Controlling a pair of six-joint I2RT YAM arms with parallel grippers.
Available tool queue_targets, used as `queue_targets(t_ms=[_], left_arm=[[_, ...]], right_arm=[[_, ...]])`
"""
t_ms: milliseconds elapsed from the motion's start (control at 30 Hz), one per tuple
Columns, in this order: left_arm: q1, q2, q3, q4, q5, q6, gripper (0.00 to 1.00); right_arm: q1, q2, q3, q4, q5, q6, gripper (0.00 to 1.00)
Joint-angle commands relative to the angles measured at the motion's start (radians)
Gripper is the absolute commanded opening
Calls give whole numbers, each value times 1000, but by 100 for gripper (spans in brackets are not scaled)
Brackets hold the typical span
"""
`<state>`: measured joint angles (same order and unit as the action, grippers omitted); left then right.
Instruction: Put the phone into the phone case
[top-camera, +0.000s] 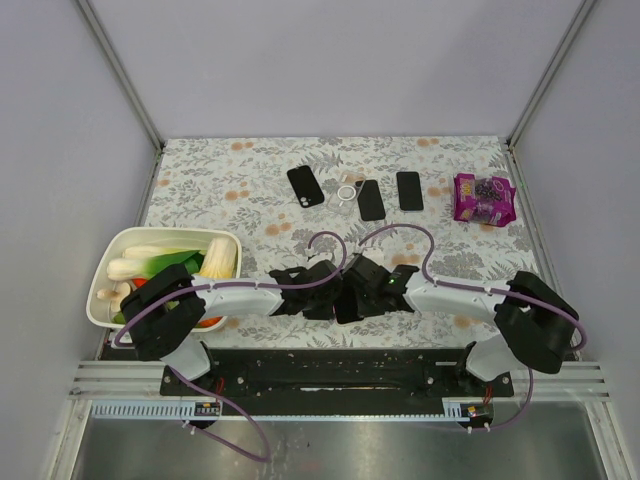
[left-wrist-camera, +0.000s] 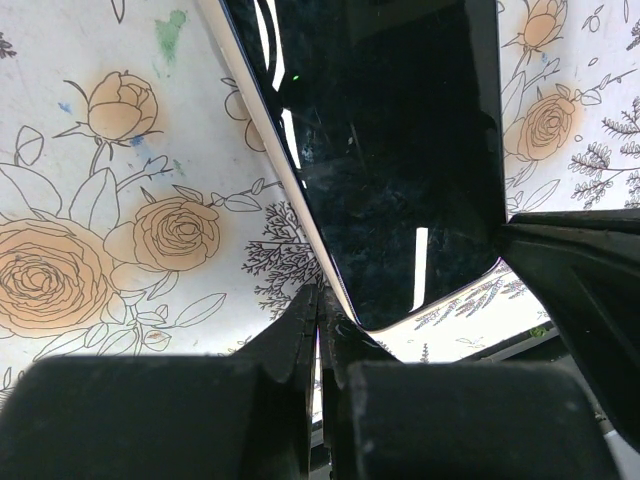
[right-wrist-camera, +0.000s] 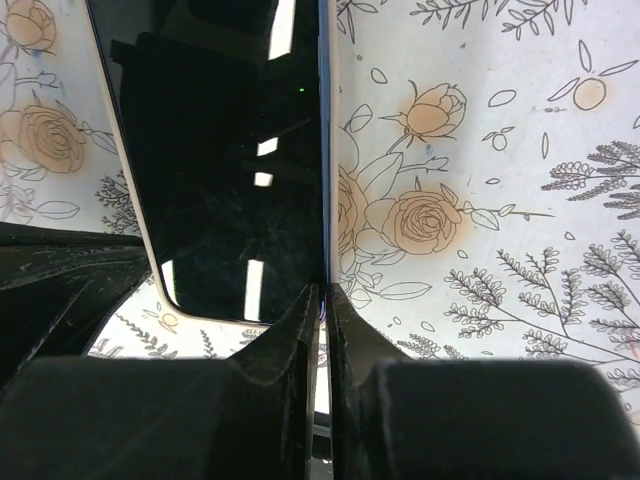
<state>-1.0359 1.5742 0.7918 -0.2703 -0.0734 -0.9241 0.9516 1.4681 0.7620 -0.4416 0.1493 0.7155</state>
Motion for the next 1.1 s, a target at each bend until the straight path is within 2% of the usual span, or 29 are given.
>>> queue_targets(t_ms=[0, 100, 333, 567, 667, 833, 1067], left_arm=[[-6, 26, 12, 16, 14, 5, 4], [-6, 15, 15, 0, 0, 13, 4], [0, -28, 23, -44, -35, 30, 7], [40, -72, 35, -78, -57, 51, 9], [68, -79, 49, -92, -63, 65, 10], [155, -43, 84, -83, -13, 83, 10], [189, 55, 168, -102, -12, 110, 10]], right_arm=[[75, 139, 0, -100, 85, 50, 6], [76, 133, -4, -86, 78, 62, 9], [58, -21, 23, -85, 108, 59, 27], [-92, -123, 34, 13, 6, -20, 35], [-146, -106, 46, 96, -72, -73, 37], [-221, 23, 103, 202, -226, -137, 36], [-255, 133, 172, 222, -231, -148, 35]])
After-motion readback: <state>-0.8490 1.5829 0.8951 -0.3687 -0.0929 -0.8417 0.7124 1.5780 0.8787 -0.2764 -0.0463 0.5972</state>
